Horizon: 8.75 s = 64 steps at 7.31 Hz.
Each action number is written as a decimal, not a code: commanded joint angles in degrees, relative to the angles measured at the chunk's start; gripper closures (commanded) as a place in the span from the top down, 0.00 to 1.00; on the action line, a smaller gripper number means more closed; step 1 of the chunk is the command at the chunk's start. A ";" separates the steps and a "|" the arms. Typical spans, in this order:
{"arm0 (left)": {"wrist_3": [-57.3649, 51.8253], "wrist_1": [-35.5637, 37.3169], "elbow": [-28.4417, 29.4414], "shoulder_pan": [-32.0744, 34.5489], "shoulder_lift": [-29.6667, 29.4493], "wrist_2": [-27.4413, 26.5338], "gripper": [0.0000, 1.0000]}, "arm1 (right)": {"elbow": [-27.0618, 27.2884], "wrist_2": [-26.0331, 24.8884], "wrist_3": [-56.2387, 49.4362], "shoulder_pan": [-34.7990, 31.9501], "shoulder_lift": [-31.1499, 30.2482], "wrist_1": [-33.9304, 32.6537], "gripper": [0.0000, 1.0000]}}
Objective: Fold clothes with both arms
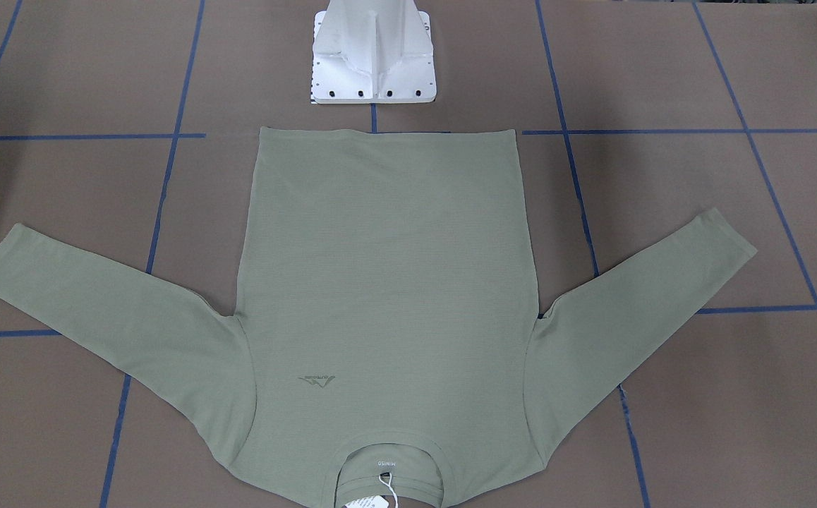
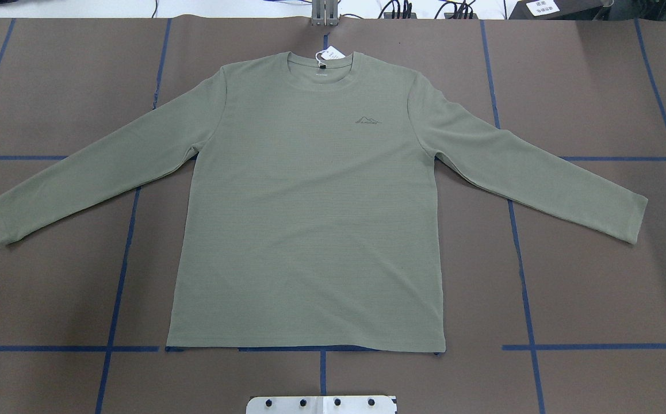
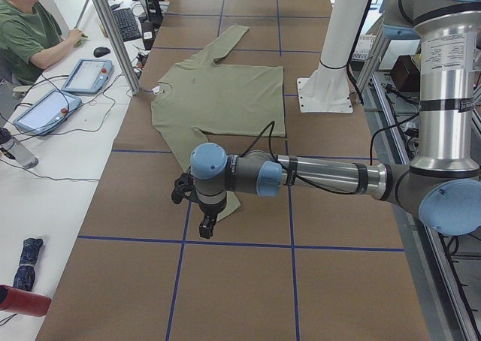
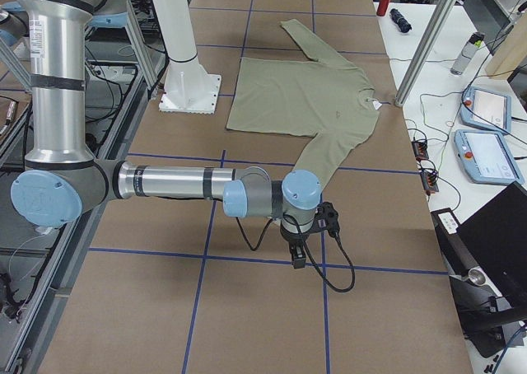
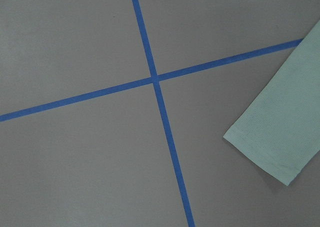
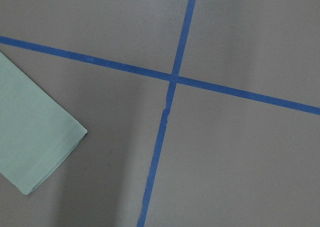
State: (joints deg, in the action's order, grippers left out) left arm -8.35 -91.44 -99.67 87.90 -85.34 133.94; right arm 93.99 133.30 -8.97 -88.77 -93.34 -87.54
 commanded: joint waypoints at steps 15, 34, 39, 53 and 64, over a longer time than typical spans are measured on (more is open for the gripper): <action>8.26 -30.20 3.25 0.26 -2.99 0.53 1.00 | -0.10 1.26 20.92 0.52 -4.90 31.13 1.00; 7.91 -31.96 3.51 0.35 -1.93 0.62 1.00 | -13.92 -25.89 67.33 33.40 -5.71 66.98 0.52; 7.91 -31.96 3.51 0.35 -1.93 0.53 1.00 | -14.80 -26.25 67.24 33.49 -5.36 66.97 0.50; 7.91 -32.75 3.43 0.43 -0.88 0.62 1.00 | 17.57 -29.39 84.67 38.38 36.56 -14.96 0.00; 8.26 -32.75 3.60 0.35 -0.18 0.62 1.00 | -42.65 -64.21 124.17 59.41 83.40 1.32 0.13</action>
State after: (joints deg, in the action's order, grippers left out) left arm 0.05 -124.19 -96.07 88.27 -86.01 134.56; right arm 53.26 70.85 112.20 -29.92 -11.31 -87.21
